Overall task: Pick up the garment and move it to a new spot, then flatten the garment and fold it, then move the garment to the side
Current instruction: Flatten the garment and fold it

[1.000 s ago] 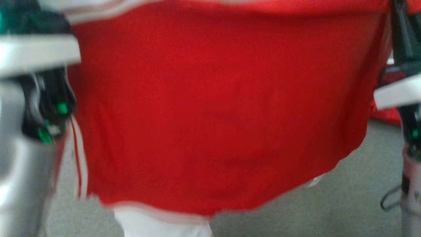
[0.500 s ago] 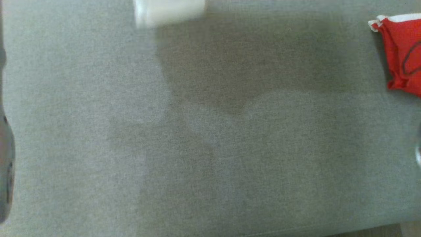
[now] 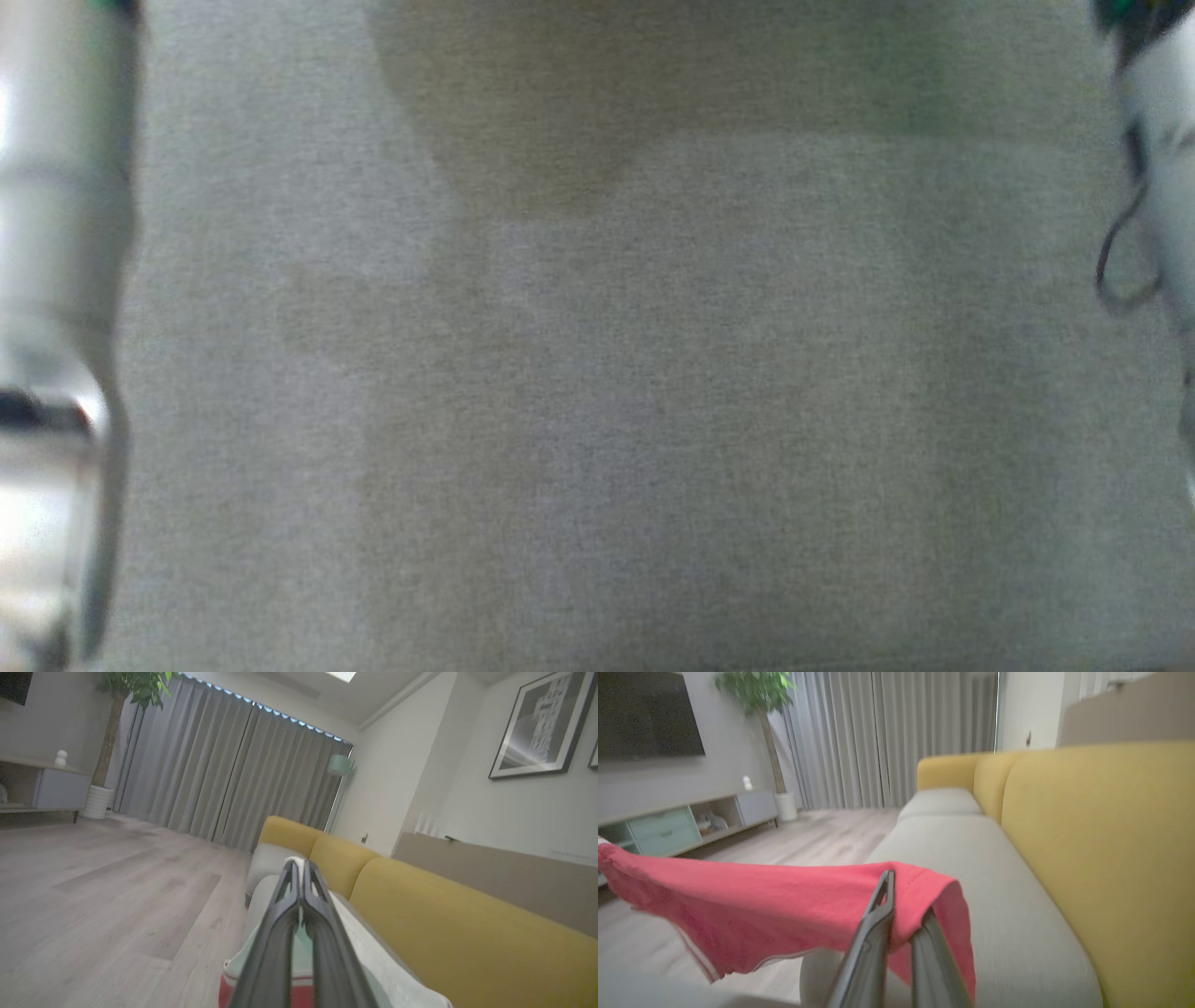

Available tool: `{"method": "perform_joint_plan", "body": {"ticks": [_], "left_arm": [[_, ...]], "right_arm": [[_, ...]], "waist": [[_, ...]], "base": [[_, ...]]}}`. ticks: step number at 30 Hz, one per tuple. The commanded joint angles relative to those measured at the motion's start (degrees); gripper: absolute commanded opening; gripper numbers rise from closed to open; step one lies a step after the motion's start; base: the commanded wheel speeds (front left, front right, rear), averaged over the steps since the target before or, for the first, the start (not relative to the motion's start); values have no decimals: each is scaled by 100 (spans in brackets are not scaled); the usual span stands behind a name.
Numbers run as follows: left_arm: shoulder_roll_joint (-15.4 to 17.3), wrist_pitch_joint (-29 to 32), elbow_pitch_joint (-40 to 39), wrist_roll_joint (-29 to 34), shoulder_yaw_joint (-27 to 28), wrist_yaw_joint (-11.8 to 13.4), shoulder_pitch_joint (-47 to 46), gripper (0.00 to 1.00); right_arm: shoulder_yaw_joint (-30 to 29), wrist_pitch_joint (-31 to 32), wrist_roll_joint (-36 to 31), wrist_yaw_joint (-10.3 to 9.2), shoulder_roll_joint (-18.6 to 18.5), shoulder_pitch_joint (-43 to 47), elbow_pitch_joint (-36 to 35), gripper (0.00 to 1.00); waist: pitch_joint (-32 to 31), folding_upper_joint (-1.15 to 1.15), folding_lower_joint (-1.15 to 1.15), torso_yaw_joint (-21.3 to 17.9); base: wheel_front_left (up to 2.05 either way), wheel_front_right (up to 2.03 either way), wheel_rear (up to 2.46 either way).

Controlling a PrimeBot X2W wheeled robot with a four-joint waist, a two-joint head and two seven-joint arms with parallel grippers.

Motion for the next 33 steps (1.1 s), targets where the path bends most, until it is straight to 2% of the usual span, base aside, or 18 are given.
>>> {"method": "perform_joint_plan", "body": {"ticks": [1,7,8,15,22,27,33], "left_arm": [[222,-54,-103,-35,16,-102,225,0],[249,30,-229,-102,-418,-284,1668,0],[249,30,-229,-102,-418,-284,1668,0],[711,633,-1114,-303,-1077,-317,3106,0],[1365,1393,-2379,-616,-1452,-311,4282,0],[1767,2063,-3292,-969,-1546,-182,5067,0],[2294,2779,-4437,-1373,-1592,175,5898,0]], "right_arm": [[262,123,188,-4,-87,301,-85,0],[1288,611,745,-4,-535,1409,-165,0],[1288,611,745,-4,-535,1409,-165,0],[2344,1116,1331,-4,-1126,2272,-642,0],[2779,1288,1806,-4,-1605,2714,-958,0],[2905,1387,2167,-4,-1820,3053,-1136,0],[2892,1559,2581,-4,-2058,3467,-1346,0]], "waist": [[-77,0,-1,77],[-432,0,-1,194],[-432,0,-1,194],[-884,0,-1,204],[-1316,0,-1,188],[-1610,0,-1,185],[-1882,0,-1,199]], "base": [[0,0,0],[0,0,0],[0,0,0],[0,0,0],[0,0,0],[0,0,0],[0,0,0]]}}
